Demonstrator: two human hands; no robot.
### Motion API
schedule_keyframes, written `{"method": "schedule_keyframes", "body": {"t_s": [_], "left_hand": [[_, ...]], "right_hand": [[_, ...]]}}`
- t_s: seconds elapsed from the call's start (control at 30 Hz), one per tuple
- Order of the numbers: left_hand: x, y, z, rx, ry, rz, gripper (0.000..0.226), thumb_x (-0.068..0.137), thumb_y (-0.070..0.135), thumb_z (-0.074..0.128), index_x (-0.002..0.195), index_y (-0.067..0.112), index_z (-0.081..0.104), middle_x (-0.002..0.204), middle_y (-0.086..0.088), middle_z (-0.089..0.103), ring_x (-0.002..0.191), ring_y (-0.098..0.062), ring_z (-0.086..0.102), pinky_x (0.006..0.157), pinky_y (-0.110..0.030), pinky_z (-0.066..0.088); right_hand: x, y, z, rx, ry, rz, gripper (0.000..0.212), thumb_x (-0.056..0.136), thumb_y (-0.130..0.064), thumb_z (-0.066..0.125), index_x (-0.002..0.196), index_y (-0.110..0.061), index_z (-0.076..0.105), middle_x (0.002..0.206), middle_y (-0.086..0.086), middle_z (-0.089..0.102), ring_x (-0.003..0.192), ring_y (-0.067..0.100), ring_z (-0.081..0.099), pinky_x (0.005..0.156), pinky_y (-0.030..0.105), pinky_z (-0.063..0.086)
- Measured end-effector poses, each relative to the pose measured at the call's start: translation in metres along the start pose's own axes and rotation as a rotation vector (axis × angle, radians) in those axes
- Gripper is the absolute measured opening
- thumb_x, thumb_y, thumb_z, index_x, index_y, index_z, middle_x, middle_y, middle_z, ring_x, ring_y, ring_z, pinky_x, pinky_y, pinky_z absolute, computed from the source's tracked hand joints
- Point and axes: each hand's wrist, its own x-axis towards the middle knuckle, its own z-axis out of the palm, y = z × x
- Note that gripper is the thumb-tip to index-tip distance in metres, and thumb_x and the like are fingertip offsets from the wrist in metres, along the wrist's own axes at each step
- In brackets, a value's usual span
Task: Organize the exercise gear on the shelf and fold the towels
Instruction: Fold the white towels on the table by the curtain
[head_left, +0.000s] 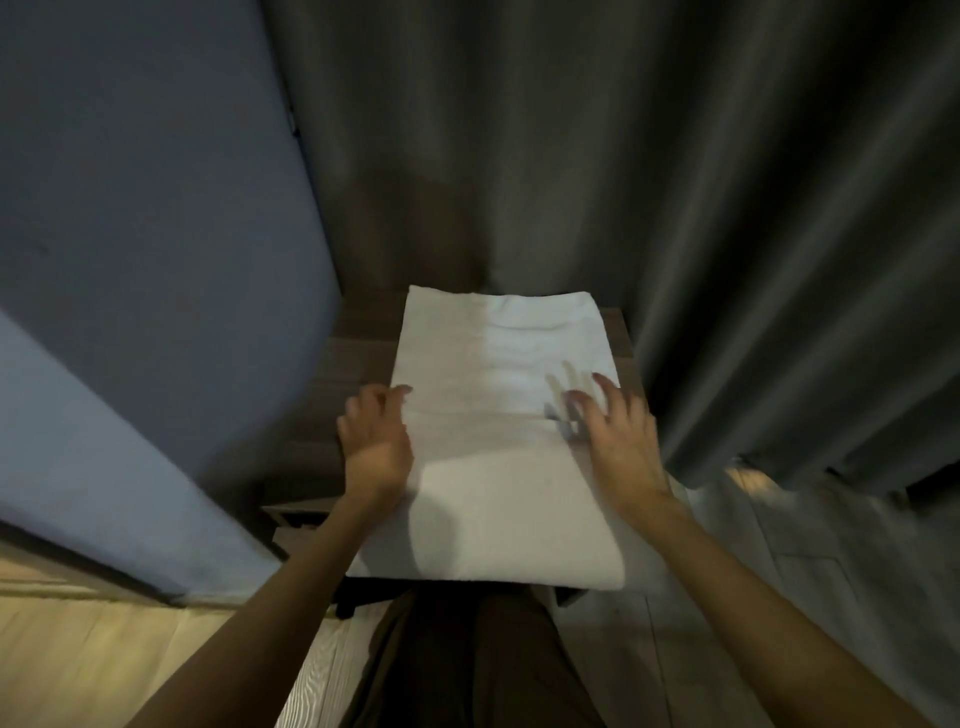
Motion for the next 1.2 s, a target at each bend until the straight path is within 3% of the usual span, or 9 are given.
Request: {"method": "schedule_keyframes", "body": {"t_s": [0.13, 0.3, 0.47, 0.63, 0.77, 0.9, 1.0, 1.13, 1.2], "left_hand": [[-0.033, 0.012, -0.013, -0.184, -0.162, 0.306, 0.032, 0.096, 0.025, 0.05, 0.127, 0.024, 0.057, 0.135, 0.002, 0.052, 0.124, -0.018, 0.046, 0.103, -0.031, 0.028], [-0.088, -0.004, -0.003, -0.021, -0.384, 0.369, 0.061, 0.096, 0.056, 0.033, 0.15, 0.039, 0.01, 0.16, 0.005, -0.001, 0.148, -0.021, -0.004, 0.117, -0.035, -0.008], [-0.078, -0.021, -0.011, 0.09, -0.496, 0.327, 0.084, 0.081, 0.08, 0.027, 0.149, 0.042, -0.004, 0.158, -0.003, -0.019, 0.146, -0.02, -0.015, 0.114, -0.032, -0.011], [-0.096, -0.047, -0.013, 0.114, -0.508, 0.359, 0.118, 0.058, 0.094, 0.041, 0.145, 0.043, -0.02, 0.155, 0.0, -0.028, 0.143, -0.017, -0.022, 0.11, -0.035, -0.01], [-0.111, -0.058, -0.012, 0.232, -0.382, 0.428, 0.118, 0.071, 0.063, 0.069, 0.148, 0.031, -0.014, 0.159, -0.007, -0.013, 0.147, -0.023, -0.007, 0.116, -0.038, 0.013], [-0.12, -0.055, -0.014, 0.198, -0.298, 0.368, 0.097, 0.082, 0.051, 0.065, 0.151, 0.028, 0.001, 0.159, -0.011, 0.006, 0.146, -0.029, 0.013, 0.109, -0.043, 0.034], [-0.121, -0.055, -0.021, 0.146, -0.274, 0.39, 0.085, 0.084, 0.049, 0.064, 0.151, 0.027, 0.017, 0.156, -0.011, 0.02, 0.143, -0.03, 0.023, 0.11, -0.044, 0.033], [-0.122, -0.06, -0.036, 0.085, -0.193, 0.439, 0.074, 0.078, 0.047, 0.068, 0.142, 0.024, 0.04, 0.143, -0.007, 0.047, 0.133, -0.028, 0.04, 0.113, -0.04, 0.027], [-0.123, -0.061, -0.045, -0.092, -0.191, 0.406, 0.063, 0.075, 0.041, 0.071, 0.132, 0.023, 0.051, 0.128, -0.004, 0.058, 0.121, -0.025, 0.051, 0.112, -0.041, 0.028]], "right_hand": [[-0.04, -0.022, -0.003, 0.322, -0.176, -0.202, 0.049, 0.1, -0.037, 0.038, 0.147, -0.029, 0.028, 0.156, -0.004, 0.027, 0.142, 0.012, 0.022, 0.118, 0.036, 0.011], [-0.081, -0.006, 0.019, 0.162, -0.367, -0.271, 0.061, 0.086, -0.075, 0.001, 0.141, -0.056, -0.016, 0.157, -0.016, -0.018, 0.144, 0.017, -0.022, 0.117, 0.041, -0.014], [-0.081, 0.012, 0.018, 0.122, -0.36, -0.216, 0.068, 0.082, -0.081, 0.008, 0.139, -0.057, -0.021, 0.154, -0.009, -0.026, 0.144, 0.02, -0.021, 0.114, 0.036, -0.012], [-0.105, 0.018, 0.013, 0.057, -0.374, -0.335, 0.093, 0.074, -0.087, 0.033, 0.143, -0.052, -0.02, 0.155, -0.002, -0.031, 0.141, 0.031, -0.027, 0.114, 0.05, -0.008], [-0.118, 0.022, 0.008, -0.054, -0.382, -0.318, 0.102, 0.084, -0.055, 0.061, 0.138, -0.056, -0.024, 0.158, 0.004, -0.023, 0.145, 0.033, -0.016, 0.116, 0.054, 0.011], [-0.12, 0.013, 0.001, -0.032, -0.389, -0.272, 0.103, 0.088, -0.04, 0.063, 0.134, -0.059, -0.028, 0.159, 0.007, -0.014, 0.146, 0.034, -0.008, 0.116, 0.052, 0.015], [-0.123, 0.013, -0.008, 0.044, -0.407, -0.255, 0.097, 0.092, -0.034, 0.06, 0.132, -0.064, -0.023, 0.161, 0.005, -0.006, 0.147, 0.033, 0.0, 0.116, 0.05, 0.018], [-0.13, 0.027, -0.026, 0.257, -0.259, -0.264, 0.074, 0.09, -0.03, 0.062, 0.143, -0.053, 0.016, 0.152, 0.004, 0.035, 0.137, 0.025, 0.037, 0.107, 0.039, 0.037], [-0.134, 0.032, -0.034, 0.443, -0.16, -0.198, 0.062, 0.083, -0.023, 0.07, 0.131, -0.045, 0.037, 0.134, 0.0, 0.053, 0.122, 0.022, 0.052, 0.096, 0.031, 0.046]]}}
